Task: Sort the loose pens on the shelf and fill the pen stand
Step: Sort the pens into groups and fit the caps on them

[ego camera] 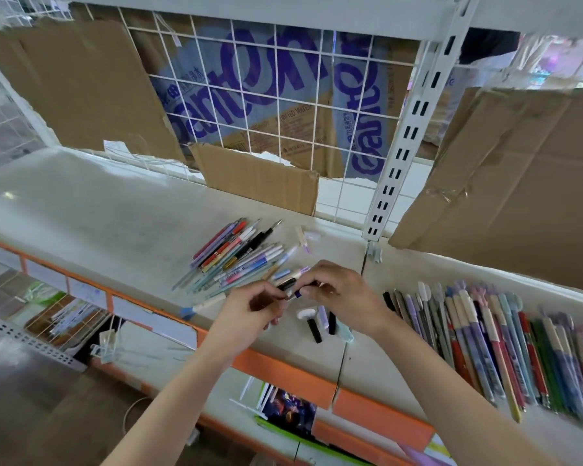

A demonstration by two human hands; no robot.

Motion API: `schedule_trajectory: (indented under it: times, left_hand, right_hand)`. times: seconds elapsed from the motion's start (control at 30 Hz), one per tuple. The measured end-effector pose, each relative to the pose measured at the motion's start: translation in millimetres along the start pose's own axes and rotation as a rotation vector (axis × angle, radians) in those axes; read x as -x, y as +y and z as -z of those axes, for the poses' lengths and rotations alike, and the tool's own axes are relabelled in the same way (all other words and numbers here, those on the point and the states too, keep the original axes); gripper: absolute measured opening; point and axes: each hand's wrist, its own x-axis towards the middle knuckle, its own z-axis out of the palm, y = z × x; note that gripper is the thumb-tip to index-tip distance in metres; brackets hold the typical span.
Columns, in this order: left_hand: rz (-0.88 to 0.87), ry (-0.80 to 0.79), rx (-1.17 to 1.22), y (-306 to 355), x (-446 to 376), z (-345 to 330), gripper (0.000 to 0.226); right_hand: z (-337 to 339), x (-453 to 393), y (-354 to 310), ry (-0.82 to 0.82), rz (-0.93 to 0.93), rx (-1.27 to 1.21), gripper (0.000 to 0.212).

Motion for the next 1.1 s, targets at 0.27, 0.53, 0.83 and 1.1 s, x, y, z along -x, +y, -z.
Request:
schedule_trajectory:
  times: [0.27, 0.53, 0.83, 1.1]
  left_hand:
    - [-0.314, 0.217, -0.400, -19, 14, -26, 0.013]
    - [-0.168, 0.164, -0.157, -1, 2, -45, 0.021]
    - [-0.147, 0.060, -0.216, 0, -5, -23, 0.008]
    - [-0.109, 0.110, -0.326, -13, -7, -4, 0.008]
  right_hand:
    - [-6, 14, -1, -0.013, -0.290, -0.273, 0.020]
    - [-15, 18, -8, 0.264, -0.355, -0.485, 0.018]
    - [47, 29, 21, 0.394, -0.356, 0.242, 0.025]
    - [41, 42, 41, 0.147, -0.430, 0.586, 0.024]
